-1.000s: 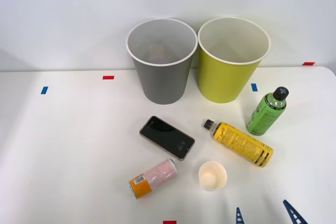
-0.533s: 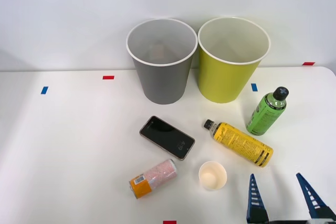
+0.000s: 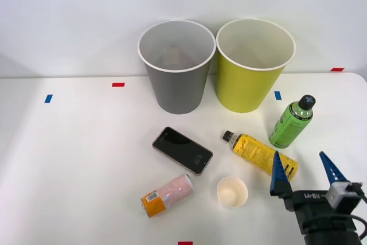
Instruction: Put cans in the gray bin, plastic bottles in the light green bin
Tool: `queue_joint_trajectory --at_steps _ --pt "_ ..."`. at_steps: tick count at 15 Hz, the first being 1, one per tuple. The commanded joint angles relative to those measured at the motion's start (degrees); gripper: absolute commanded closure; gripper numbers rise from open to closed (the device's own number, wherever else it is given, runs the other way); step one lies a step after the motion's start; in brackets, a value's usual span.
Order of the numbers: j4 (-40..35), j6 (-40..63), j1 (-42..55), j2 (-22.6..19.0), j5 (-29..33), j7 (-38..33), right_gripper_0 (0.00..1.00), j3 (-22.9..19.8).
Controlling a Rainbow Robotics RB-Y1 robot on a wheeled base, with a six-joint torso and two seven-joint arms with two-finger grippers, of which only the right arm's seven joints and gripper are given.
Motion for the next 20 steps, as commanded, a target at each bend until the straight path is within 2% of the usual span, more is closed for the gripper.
queue_joint_trajectory --at_steps 1,11,16,20 --pt "0.0 5.96 -4.27 1.13 -0.06 -0.31 0.0 -2.69" --pt "0.0 13.78 -9.89 2.54 -0.94 -1.27 0.0 -6.55" --pt "4.48 14.49 -14.38 3.77 -1.29 -1.36 0.0 -8.49" --pt "4.83 17.91 -17.63 4.21 -1.47 -1.27 0.0 -9.63"
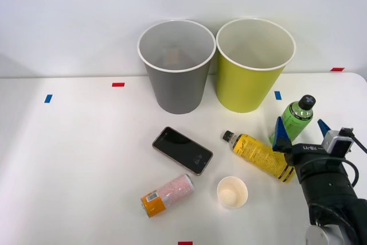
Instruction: Put cans in the gray bin, plastic bottles in the light green bin
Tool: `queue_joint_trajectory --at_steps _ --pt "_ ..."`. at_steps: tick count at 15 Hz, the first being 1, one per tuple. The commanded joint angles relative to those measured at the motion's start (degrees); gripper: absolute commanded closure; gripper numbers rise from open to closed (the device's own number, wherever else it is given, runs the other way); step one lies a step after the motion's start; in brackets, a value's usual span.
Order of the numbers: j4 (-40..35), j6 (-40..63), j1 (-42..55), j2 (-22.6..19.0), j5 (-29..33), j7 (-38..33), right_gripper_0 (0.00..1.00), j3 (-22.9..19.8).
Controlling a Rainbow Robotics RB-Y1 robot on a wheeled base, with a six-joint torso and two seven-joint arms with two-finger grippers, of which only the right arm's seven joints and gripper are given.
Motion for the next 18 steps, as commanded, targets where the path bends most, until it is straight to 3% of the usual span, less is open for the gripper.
queue_joint_trajectory --at_steps 1,10,11,12,18 --pt "0.06 3.65 -2.25 0.08 -0.03 0.08 0.0 -1.04" --pt "0.06 6.99 -3.65 0.79 0.32 0.7 0.0 -1.21" --pt "0.06 6.99 -3.74 0.96 0.49 0.7 0.41 -1.21" --pt "0.06 6.99 -3.74 1.23 0.49 0.43 1.0 -1.21" --pt "0.06 6.99 -3.83 3.16 0.84 1.22 1.0 -1.39"
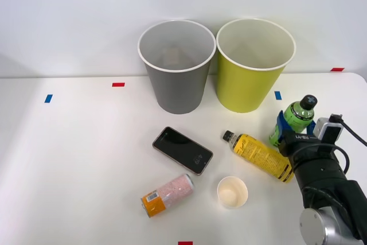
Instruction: Put cans in the gray bin, plastic bottles in the light green bin
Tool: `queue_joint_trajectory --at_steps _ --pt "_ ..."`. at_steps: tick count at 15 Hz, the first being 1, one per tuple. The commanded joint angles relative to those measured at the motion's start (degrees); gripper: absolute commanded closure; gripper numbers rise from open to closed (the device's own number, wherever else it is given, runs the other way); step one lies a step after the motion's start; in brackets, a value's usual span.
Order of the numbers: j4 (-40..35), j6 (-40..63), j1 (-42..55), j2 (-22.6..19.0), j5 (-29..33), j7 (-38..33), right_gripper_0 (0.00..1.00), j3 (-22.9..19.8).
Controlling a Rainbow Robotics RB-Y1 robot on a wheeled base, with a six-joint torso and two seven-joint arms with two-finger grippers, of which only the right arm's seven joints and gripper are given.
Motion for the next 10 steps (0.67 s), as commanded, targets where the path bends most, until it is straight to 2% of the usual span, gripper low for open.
queue_joint_trajectory --at_steps 1,4,10 --pt "-0.02 -0.01 0.06 1.12 0.38 0.63 1.0 -0.03" --pt "-1.69 -0.01 0.85 0.77 0.99 1.6 1.0 1.2" --pt "-11.27 -0.01 4.99 -2.92 1.08 1.95 1.0 6.3"
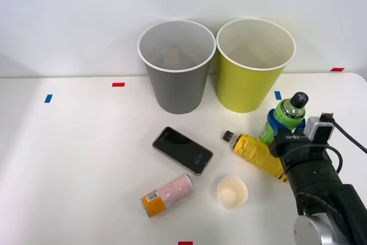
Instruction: Put cans in the gray bin, plastic bottles in the light green bin
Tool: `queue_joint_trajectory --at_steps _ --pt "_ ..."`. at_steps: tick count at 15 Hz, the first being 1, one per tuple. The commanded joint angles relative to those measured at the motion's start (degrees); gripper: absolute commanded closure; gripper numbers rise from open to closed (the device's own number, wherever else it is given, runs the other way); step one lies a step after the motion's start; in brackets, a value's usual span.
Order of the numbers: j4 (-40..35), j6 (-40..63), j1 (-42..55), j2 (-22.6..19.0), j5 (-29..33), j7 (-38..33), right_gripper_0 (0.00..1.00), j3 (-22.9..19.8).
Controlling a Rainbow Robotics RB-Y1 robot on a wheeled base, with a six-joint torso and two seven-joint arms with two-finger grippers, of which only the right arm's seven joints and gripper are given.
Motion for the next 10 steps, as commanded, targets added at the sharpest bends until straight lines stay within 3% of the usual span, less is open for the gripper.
queue_joint_trajectory --at_steps 1,6,10 --pt "-4.8 0.01 1.79 -2.59 0.02 0.26 1.0 1.53" --pt "-14.91 0.01 4.34 -5.93 -0.85 -0.7 1.0 4.69" --pt "-20.27 0.45 1.7 -5.93 -1.91 -1.67 1.0 5.48"
